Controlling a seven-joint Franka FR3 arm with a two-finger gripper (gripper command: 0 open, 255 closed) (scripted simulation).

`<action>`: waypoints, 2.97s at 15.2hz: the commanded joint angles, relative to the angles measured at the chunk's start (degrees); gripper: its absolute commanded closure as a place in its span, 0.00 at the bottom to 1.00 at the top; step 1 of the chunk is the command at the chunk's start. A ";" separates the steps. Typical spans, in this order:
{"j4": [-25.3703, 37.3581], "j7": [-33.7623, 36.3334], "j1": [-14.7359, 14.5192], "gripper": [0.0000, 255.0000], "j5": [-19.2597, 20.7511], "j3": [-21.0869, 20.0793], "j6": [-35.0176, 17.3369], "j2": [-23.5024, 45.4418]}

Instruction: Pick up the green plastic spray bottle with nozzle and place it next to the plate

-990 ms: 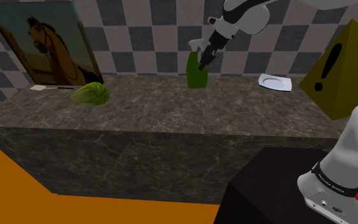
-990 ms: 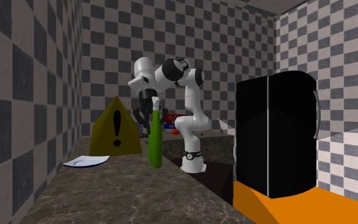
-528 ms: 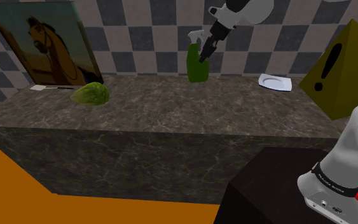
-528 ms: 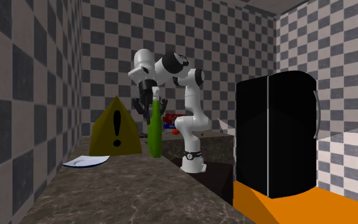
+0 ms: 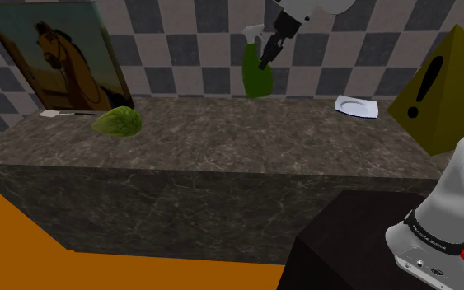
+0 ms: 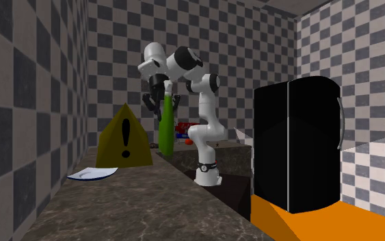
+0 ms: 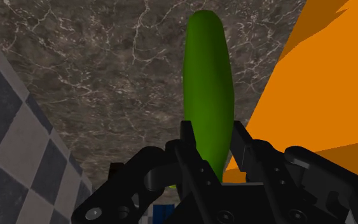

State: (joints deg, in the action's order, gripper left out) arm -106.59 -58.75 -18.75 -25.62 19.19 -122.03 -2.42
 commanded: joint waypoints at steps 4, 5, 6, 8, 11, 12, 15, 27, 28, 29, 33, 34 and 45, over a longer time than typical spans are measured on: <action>3.59 1.59 0.13 1.00 0.88 0.10 3.40 -0.07; 4.36 1.89 0.15 1.00 1.02 0.12 4.10 -0.05; 5.14 2.19 0.18 1.00 1.16 0.15 4.80 -0.01; 6.76 2.77 0.23 1.00 1.39 0.20 6.22 0.11; 9.32 3.60 0.32 1.00 1.67 0.30 8.40 0.39; 10.21 3.86 0.35 1.00 1.74 0.34 9.14 0.52; 13.00 4.64 0.46 1.00 1.90 0.47 11.39 0.98; 13.66 -2.60 4.22 1.00 -0.23 4.40 14.91 1.37; 13.08 -4.07 4.82 1.00 -0.64 5.04 14.87 1.46; 12.59 -5.55 5.42 1.00 -1.07 5.70 14.86 1.62; 11.35 -11.55 7.97 1.00 -2.99 8.34 15.15 2.93; 11.23 -13.07 8.64 1.00 -3.53 9.00 15.30 3.43; 14.78 -29.64 18.04 1.00 -11.13 15.00 19.23 13.33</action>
State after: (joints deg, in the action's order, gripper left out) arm -92.40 -86.84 -1.72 -35.92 33.80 -103.22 9.74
